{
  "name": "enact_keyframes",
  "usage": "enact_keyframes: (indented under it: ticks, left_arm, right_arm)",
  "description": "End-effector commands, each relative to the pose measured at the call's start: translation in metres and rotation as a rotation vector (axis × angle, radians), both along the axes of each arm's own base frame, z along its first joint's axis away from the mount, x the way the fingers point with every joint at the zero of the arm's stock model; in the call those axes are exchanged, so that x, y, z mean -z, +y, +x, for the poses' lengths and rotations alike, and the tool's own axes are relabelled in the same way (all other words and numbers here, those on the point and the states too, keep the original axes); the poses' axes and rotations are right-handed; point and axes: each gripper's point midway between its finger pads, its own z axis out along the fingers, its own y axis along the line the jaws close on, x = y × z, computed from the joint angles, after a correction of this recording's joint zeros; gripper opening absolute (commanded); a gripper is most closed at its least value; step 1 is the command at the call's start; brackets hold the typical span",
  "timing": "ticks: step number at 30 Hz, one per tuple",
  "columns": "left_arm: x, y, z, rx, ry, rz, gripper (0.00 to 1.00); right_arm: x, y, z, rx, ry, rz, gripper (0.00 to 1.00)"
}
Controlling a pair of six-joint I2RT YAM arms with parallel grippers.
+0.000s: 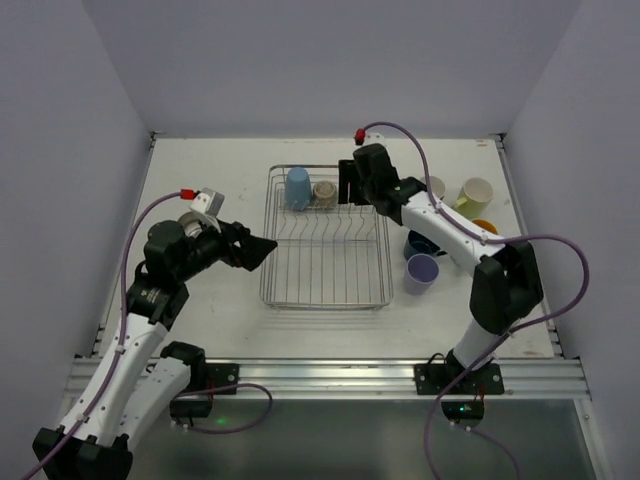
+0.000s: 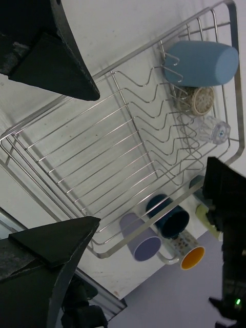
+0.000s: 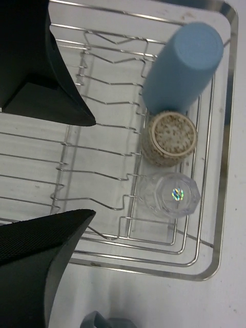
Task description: Unload the cups from the dish rack
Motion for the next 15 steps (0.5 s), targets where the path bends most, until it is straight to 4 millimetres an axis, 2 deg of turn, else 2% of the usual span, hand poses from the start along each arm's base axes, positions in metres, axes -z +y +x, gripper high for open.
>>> enact_keyframes:
  ticks: [1,3,4,6,7,9,11,13,14,15]
  left_arm:
    - [-0.005,-0.011,-0.015,0.086,-0.092,0.042,0.99]
    - [0.001,-0.01,-0.015,0.074,-0.092,0.053,0.99]
    - [0.001,-0.009,-0.015,0.068,-0.098,0.052,0.99]
    - [0.001,-0.008,-0.016,0.063,-0.1,0.052,0.99]
    - [-0.001,-0.008,-0.017,0.064,-0.107,0.05,0.99]
    - [-0.001,-0.008,-0.017,0.065,-0.11,0.053,0.99]
    - [0.0,-0.009,-0.017,0.066,-0.106,0.058,0.99]
    - [0.001,-0.009,-0.017,0.069,-0.104,0.059,0.99]
    - [0.002,-0.01,-0.017,0.073,-0.101,0.063,0.99]
    - [0.002,-0.01,-0.017,0.073,-0.1,0.064,0.99]
  right_arm:
    - [0.002,-0.017,0.032,0.066,-0.004,-0.063,0.69]
    - [-0.001,-0.015,0.047,0.069,-0.009,-0.057,0.69]
    - [0.013,-0.014,0.053,0.068,0.015,-0.08,0.69]
    - [0.012,-0.015,0.065,0.083,0.013,-0.094,0.68]
    - [0.025,-0.014,0.07,0.083,0.032,-0.112,0.68]
    - [0.025,-0.014,0.079,0.09,0.031,-0.111,0.67]
    - [0.038,-0.014,0.085,0.096,0.051,-0.12,0.66]
    - [0.04,-0.012,0.091,0.098,0.052,-0.118,0.66]
    - [0.051,-0.013,0.094,0.101,0.068,-0.13,0.66]
    - [0.049,-0.014,0.098,0.112,0.062,-0.133,0.66]
